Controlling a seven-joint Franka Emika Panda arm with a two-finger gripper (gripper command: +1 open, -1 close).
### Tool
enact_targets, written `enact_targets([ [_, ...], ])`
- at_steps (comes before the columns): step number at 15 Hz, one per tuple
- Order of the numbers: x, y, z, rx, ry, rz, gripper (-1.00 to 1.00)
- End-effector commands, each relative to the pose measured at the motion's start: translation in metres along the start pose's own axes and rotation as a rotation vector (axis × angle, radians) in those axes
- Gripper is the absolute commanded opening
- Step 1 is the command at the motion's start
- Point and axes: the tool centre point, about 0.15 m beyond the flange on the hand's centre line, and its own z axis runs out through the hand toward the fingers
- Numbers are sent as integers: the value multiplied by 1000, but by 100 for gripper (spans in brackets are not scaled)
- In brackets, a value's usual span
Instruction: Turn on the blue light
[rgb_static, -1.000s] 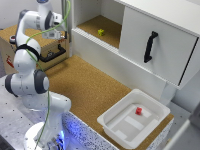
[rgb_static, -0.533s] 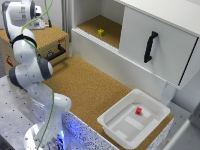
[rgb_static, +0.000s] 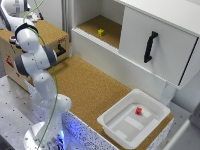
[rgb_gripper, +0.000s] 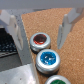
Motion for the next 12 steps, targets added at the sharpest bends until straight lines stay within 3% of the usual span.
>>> enact_targets([
  [1, 36, -2, 14, -78, -101, 4, -100],
  [5, 39, -1, 31, -53, -101, -29, -100],
  [12, 29, 13, 83, -73, -118, -27, -100],
])
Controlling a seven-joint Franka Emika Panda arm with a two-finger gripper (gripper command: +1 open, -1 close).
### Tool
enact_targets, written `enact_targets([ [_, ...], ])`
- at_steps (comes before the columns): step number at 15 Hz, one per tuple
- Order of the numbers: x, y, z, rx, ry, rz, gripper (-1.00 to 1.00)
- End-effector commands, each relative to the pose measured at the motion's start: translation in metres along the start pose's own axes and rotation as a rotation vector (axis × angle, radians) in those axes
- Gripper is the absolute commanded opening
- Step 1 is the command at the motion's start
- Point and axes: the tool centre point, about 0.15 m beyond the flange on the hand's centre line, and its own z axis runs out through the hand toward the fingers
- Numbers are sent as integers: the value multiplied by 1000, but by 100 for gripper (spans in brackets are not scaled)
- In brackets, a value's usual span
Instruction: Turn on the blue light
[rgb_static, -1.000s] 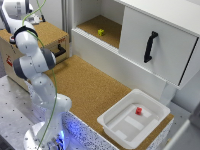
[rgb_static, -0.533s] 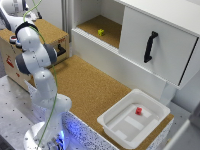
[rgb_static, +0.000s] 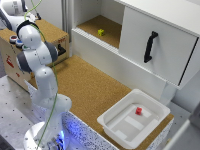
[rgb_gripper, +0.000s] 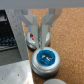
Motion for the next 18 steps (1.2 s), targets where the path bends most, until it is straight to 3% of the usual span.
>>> enact_targets([
  [1, 8, 9, 45, -68, -65, 35, -100],
  [9, -4, 11, 84, -90, -88, 76, -100],
  [11, -4, 14, 63, -116, -60, 91, -100],
  [14, 1, 29, -11, -186, 24, 141, -100],
  [15, 0, 35, -31, -219, 35, 154, 100],
  [18, -8, 52, -57, -211, 84, 224, 100],
])
